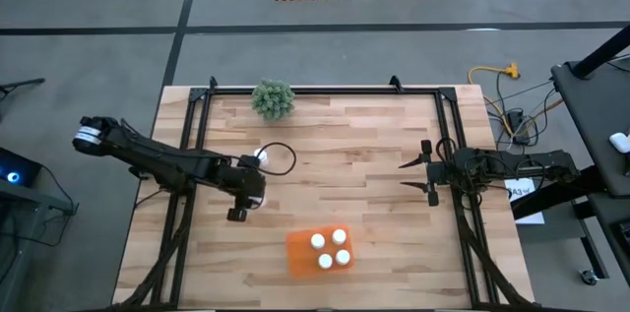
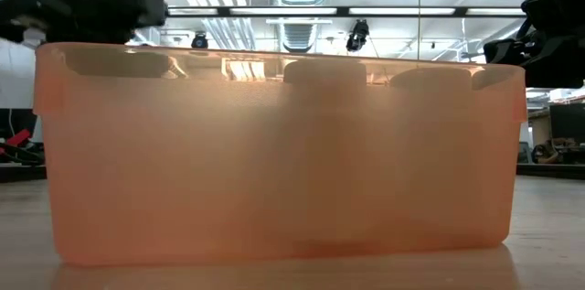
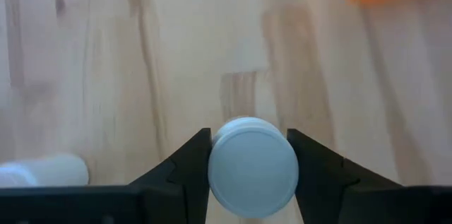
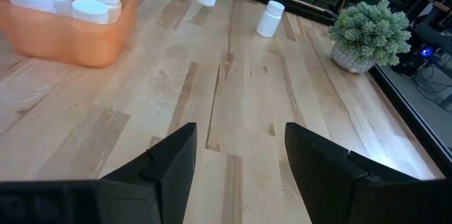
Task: Pick and place pill bottles into a basket
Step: Put the bottom pill bottle into the bin
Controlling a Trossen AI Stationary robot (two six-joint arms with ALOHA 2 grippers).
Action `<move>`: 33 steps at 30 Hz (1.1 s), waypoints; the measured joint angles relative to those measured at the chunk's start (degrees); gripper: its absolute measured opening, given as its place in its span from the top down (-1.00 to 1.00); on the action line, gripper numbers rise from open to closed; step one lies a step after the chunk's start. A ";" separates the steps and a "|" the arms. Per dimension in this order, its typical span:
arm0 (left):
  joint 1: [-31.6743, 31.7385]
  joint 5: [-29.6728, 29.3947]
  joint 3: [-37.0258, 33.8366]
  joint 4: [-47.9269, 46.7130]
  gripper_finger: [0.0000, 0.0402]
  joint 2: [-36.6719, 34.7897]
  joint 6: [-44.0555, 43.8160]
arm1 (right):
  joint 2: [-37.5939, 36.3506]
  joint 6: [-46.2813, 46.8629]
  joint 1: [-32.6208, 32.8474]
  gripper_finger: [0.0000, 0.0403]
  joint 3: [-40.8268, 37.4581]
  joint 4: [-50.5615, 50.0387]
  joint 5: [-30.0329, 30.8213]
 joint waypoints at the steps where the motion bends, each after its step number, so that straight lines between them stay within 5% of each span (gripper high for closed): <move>1: -0.32 0.08 0.64 0.00 0.31 0.00 0.61 | 0.00 -0.02 0.02 -0.02 0.00 0.00 0.00; 12: -6.48 -1.09 12.12 -0.16 0.31 8.18 0.78 | 0.02 -0.02 0.02 -0.02 0.00 0.00 0.00; 16: -7.69 -7.43 18.51 -3.67 0.31 13.62 -6.10 | -0.02 -0.02 0.02 -0.02 0.00 0.00 0.00; 27: -12.75 -8.17 32.93 -4.73 0.31 22.68 -16.51 | -0.02 -0.02 0.02 -0.02 0.00 0.00 0.00; 33: -15.94 -10.83 35.18 -4.81 0.31 22.97 -23.50 | -0.02 -0.02 0.02 -0.02 0.00 0.00 0.00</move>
